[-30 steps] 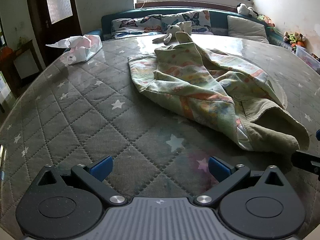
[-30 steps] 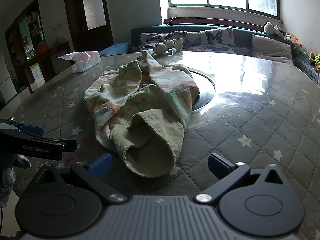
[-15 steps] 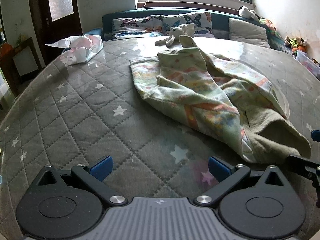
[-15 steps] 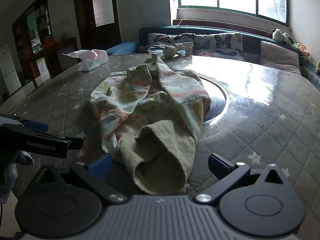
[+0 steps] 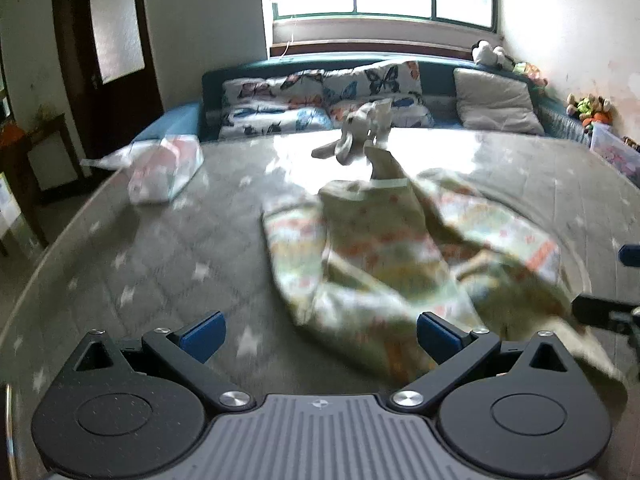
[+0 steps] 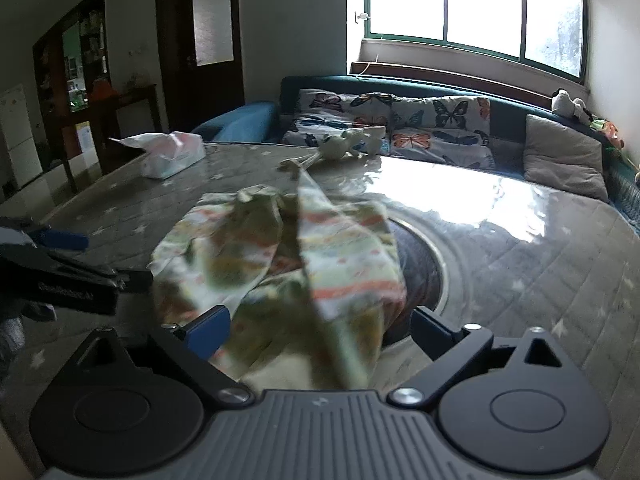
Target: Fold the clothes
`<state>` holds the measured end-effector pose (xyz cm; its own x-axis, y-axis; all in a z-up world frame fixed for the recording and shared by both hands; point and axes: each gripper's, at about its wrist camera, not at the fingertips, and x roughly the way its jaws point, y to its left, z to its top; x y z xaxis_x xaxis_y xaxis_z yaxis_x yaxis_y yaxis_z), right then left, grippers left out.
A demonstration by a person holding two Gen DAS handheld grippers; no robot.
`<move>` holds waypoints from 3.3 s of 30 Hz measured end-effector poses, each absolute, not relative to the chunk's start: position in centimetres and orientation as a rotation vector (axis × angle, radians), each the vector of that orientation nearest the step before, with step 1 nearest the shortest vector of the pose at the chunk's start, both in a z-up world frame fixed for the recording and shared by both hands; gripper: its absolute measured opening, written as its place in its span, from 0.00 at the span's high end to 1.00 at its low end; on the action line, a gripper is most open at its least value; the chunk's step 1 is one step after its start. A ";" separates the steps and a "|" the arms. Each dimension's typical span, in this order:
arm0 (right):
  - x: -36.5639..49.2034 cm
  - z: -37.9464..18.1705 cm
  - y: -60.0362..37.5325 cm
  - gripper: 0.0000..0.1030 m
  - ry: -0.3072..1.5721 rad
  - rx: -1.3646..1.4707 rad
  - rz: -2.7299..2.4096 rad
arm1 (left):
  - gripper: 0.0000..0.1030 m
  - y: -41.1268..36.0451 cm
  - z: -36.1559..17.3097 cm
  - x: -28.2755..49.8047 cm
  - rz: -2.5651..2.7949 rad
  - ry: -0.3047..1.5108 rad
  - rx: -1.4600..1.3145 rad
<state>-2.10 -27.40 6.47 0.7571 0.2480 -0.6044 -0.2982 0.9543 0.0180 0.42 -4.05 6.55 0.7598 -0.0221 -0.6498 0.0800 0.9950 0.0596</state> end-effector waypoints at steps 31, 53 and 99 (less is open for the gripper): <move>14.0 6.2 -24.2 0.33 0.687 -0.094 0.379 | 0.89 -2.3 6.8 12.2 -0.153 0.685 -0.095; 16.8 5.5 -27.0 0.97 0.662 -0.084 0.189 | 0.90 9.6 8.1 2.7 0.074 0.608 -0.274; 2.7 2.8 -45.6 0.29 0.736 -0.073 -0.337 | 0.31 15.7 9.0 -3.4 0.291 0.653 -0.183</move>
